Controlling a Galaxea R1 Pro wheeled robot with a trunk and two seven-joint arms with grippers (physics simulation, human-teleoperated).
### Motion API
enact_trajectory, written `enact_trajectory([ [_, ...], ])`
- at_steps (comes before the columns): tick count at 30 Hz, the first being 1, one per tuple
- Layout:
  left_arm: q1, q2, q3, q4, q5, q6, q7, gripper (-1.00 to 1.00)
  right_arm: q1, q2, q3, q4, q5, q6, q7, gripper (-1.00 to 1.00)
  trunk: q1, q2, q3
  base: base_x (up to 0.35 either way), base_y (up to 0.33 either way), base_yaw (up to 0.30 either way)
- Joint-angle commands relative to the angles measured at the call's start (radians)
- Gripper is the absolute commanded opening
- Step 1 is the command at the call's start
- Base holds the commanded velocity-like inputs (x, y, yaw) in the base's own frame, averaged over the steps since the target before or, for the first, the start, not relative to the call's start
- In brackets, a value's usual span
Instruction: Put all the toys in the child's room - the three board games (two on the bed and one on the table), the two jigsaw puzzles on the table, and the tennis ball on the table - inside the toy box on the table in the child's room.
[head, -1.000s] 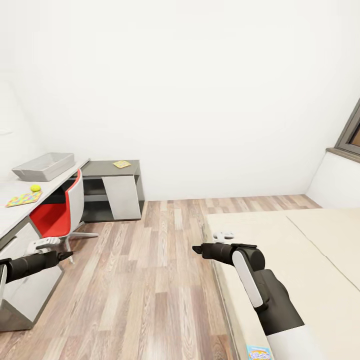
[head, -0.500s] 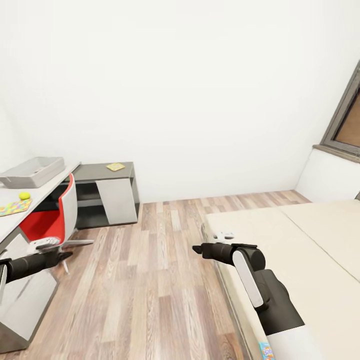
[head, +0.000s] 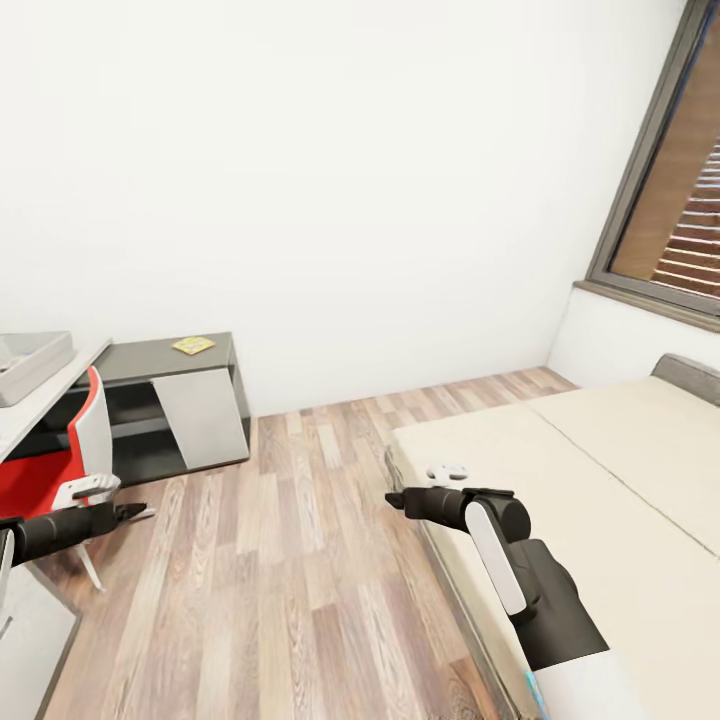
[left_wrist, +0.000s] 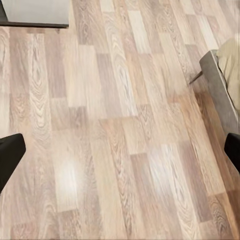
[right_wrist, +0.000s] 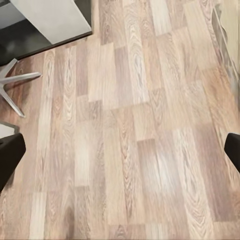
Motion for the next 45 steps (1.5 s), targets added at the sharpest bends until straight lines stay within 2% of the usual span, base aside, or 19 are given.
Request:
enact_trajectory([
  [1,-0.001,0.0,0.002,-0.001,-0.01,0.003,-0.011,1.0,-0.001,0.0,0.0,0.0,-0.002,0.004,-0.002,1.0,0.001,-0.002,-0.002,0.009,0.285,-0.28],
  [26,-0.001,-0.001,0.002,-0.001,-0.01,0.002,-0.013,1.0,-0.001,0.0,0.0,0.002,-0.002,0.004,-0.002,1.0,0.001,-0.002,-0.002,0.001,0.261,-0.28],
  [45,-0.001,-0.001,0.002,-0.001,-0.009,0.002,-0.013,1.0,-0.001,0.0,0.001,0.003,-0.002,0.004,-0.002,1.0,0.001,-0.002,-0.002,0.0,0.025,-0.28],
])
